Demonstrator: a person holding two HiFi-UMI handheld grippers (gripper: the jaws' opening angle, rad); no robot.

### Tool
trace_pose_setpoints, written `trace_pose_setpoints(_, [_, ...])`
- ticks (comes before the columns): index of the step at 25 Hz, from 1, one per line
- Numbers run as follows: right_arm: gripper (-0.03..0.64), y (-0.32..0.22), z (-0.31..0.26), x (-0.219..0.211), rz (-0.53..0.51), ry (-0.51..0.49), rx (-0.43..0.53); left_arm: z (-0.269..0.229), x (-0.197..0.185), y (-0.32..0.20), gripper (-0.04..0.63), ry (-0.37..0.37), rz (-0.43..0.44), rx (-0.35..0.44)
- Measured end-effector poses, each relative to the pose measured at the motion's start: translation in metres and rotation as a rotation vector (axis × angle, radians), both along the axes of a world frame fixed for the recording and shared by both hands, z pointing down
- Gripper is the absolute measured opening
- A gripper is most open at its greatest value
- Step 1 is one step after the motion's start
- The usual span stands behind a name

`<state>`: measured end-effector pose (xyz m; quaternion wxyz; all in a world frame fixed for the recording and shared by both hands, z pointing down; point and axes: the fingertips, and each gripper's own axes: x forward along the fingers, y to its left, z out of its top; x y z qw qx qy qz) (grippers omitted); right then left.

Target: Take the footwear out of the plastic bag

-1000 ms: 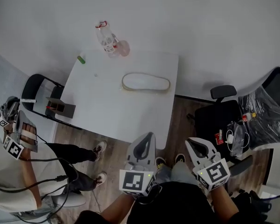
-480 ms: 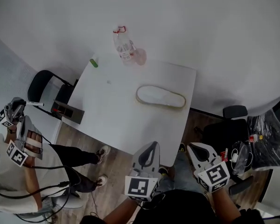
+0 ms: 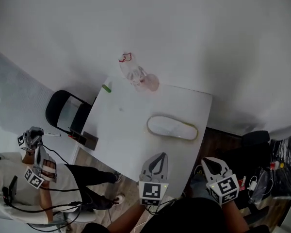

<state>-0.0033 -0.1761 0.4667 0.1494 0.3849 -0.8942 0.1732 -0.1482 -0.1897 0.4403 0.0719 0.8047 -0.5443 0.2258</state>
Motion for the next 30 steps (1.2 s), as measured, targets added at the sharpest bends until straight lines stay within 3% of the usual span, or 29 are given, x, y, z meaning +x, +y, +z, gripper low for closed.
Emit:
trace_pose_setpoints(11, [0.015, -0.088, 0.065, 0.021, -0.035, -0.131, -0.142, 0.064, -0.008, -0.114, 0.023, -0.314, -0.098, -0.125])
trace_pose_setpoints(22, [0.017, -0.144, 0.132, 0.005, -0.037, -0.127, -0.265, 0.119, -0.041, -0.192, 0.025, -0.56, -0.036, -0.17])
trace_pose_setpoints(30, [0.018, -0.15, 0.142, -0.006, -0.018, -0.219, -0.346, 0.166, -0.075, -0.202, 0.025, -0.645, -0.045, -0.271])
